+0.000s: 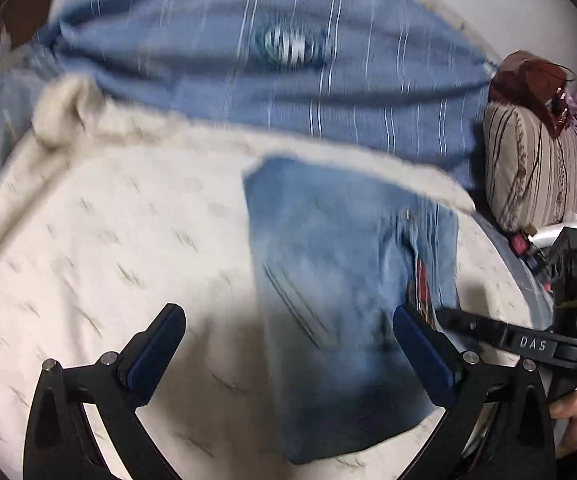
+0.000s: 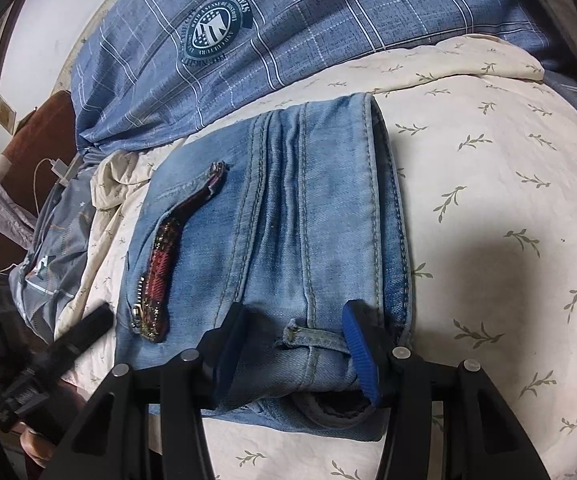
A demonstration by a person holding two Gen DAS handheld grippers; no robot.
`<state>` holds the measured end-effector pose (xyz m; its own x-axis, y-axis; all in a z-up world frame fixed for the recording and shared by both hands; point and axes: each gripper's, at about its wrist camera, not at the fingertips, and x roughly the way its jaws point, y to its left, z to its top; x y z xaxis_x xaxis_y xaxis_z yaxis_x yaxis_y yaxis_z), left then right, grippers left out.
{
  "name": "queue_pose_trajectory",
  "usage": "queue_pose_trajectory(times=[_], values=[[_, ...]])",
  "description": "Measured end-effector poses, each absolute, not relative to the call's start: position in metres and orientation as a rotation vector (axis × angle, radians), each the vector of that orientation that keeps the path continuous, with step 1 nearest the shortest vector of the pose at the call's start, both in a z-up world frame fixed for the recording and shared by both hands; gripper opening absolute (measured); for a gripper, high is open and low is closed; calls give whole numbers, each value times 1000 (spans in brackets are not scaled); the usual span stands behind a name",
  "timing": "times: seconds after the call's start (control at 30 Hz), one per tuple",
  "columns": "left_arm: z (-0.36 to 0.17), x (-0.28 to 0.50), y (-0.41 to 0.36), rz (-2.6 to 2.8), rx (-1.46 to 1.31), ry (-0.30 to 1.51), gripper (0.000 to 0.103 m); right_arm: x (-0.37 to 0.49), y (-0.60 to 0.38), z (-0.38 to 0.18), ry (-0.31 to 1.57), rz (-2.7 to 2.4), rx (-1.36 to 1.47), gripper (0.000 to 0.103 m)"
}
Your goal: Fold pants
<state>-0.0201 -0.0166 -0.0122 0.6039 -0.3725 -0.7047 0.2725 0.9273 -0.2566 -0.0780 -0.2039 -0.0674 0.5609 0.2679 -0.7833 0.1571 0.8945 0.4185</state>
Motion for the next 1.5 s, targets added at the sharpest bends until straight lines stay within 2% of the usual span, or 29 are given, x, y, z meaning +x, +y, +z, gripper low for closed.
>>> queue_pose_trajectory(times=[0.37,1.5], values=[[-26,-21,-33,-243,116,825,103,-77,-187,-63,977,-10,341,55],[-16,-31,-38,-206,217,742,103,-74,-178,-64,955,-51,266,58]])
